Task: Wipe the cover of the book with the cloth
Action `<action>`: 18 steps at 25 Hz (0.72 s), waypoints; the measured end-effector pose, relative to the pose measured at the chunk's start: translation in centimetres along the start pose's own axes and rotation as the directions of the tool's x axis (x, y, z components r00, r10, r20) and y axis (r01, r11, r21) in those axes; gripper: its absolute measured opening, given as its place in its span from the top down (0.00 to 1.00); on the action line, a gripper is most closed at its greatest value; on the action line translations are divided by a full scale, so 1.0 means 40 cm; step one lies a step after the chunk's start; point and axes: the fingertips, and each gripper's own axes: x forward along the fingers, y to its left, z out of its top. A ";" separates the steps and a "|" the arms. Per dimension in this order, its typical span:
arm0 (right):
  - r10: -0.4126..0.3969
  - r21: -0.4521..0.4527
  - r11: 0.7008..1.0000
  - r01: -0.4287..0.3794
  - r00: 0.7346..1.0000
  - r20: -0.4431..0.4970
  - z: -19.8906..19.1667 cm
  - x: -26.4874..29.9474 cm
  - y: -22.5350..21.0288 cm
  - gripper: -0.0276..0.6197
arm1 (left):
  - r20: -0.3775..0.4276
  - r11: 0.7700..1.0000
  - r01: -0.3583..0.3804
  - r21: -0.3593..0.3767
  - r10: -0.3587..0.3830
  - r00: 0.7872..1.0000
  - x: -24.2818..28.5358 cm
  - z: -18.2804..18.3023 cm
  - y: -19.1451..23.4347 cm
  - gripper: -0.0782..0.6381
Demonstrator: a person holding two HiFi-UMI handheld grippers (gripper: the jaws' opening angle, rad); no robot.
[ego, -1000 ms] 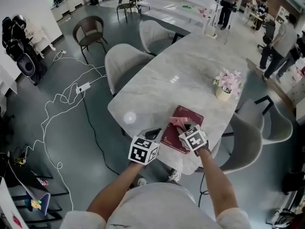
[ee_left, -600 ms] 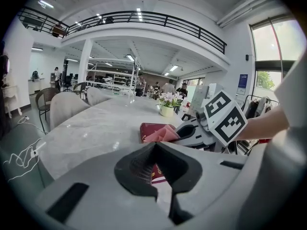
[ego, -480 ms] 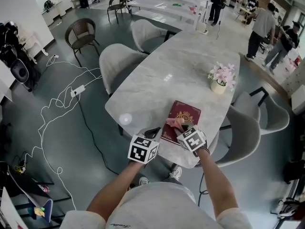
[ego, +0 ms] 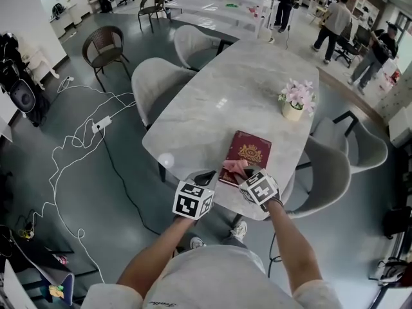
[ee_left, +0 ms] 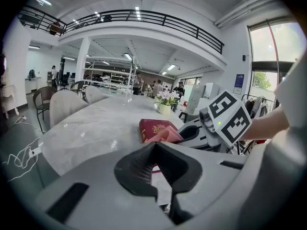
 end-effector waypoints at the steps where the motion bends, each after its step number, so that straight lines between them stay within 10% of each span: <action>1: -0.002 0.003 1.000 0.002 1.000 -0.002 -0.002 -0.001 0.006 0.93 | -0.001 1.000 0.004 0.000 -0.004 1.000 -0.004 -0.004 0.001 0.88; 18: -0.072 0.095 0.993 0.072 0.997 -0.003 -0.017 -0.018 0.095 0.93 | -0.027 0.995 0.089 0.033 -0.088 0.996 -0.059 -0.049 0.009 0.88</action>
